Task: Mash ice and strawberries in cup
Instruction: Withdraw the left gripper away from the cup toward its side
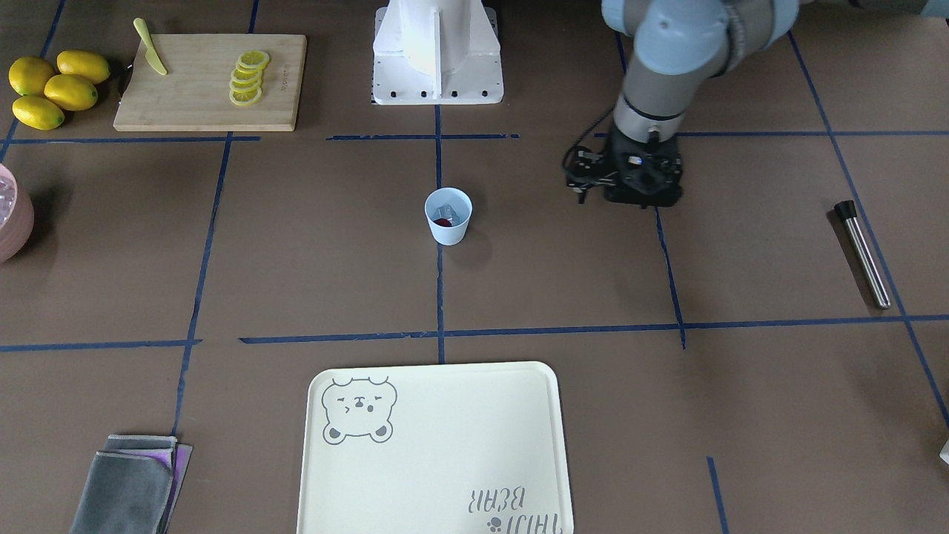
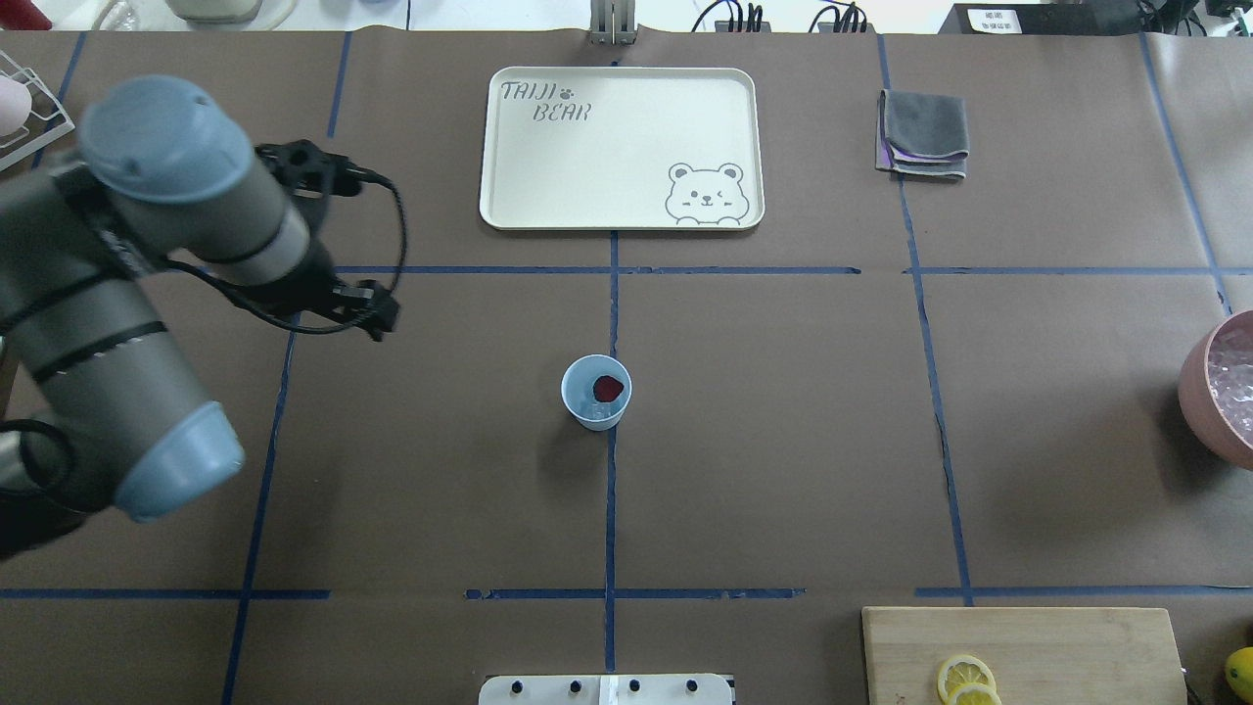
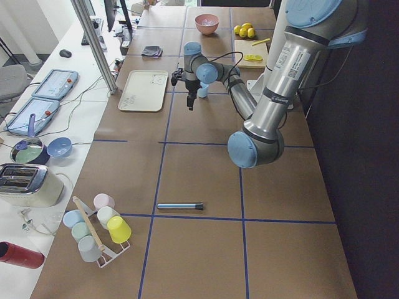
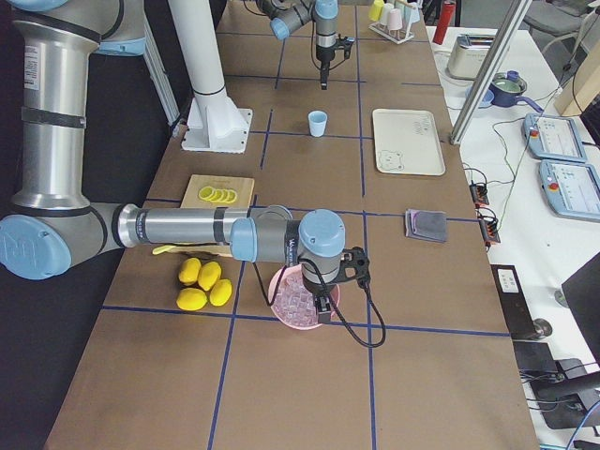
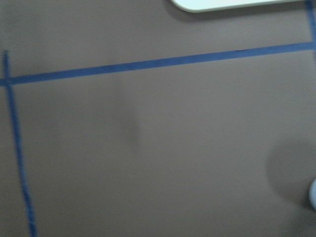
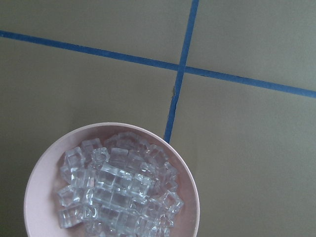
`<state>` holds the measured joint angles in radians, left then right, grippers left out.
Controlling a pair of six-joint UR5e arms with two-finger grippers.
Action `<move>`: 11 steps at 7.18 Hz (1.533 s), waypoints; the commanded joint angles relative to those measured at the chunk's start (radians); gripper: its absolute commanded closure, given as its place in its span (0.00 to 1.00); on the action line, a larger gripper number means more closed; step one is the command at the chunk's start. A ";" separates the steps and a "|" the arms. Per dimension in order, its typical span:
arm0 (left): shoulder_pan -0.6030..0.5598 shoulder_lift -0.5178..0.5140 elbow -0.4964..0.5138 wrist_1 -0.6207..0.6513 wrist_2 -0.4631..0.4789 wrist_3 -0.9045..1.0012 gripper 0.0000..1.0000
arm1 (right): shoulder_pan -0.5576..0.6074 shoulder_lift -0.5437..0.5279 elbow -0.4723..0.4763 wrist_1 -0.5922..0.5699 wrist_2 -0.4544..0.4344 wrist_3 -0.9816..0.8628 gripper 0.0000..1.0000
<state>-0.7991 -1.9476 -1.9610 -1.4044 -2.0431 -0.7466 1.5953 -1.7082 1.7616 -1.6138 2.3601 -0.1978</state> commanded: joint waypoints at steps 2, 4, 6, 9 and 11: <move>-0.341 0.251 0.019 -0.010 -0.145 0.459 0.00 | 0.000 -0.001 0.002 0.000 0.001 -0.002 0.00; -0.460 0.309 0.127 -0.068 -0.183 0.576 0.00 | 0.000 -0.001 0.002 0.000 0.001 -0.005 0.00; -0.471 0.374 0.273 -0.332 -0.186 0.526 0.00 | 0.000 -0.001 0.009 0.000 0.001 -0.002 0.00; -0.462 0.378 0.554 -0.763 -0.184 0.324 0.00 | 0.000 -0.008 0.022 0.000 0.001 0.000 0.00; -0.453 0.365 0.593 -0.828 -0.181 0.233 0.00 | 0.000 -0.008 0.027 0.000 -0.001 0.001 0.00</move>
<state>-1.2583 -1.5740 -1.3994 -2.1895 -2.2261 -0.4676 1.5953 -1.7161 1.7867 -1.6137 2.3597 -0.1963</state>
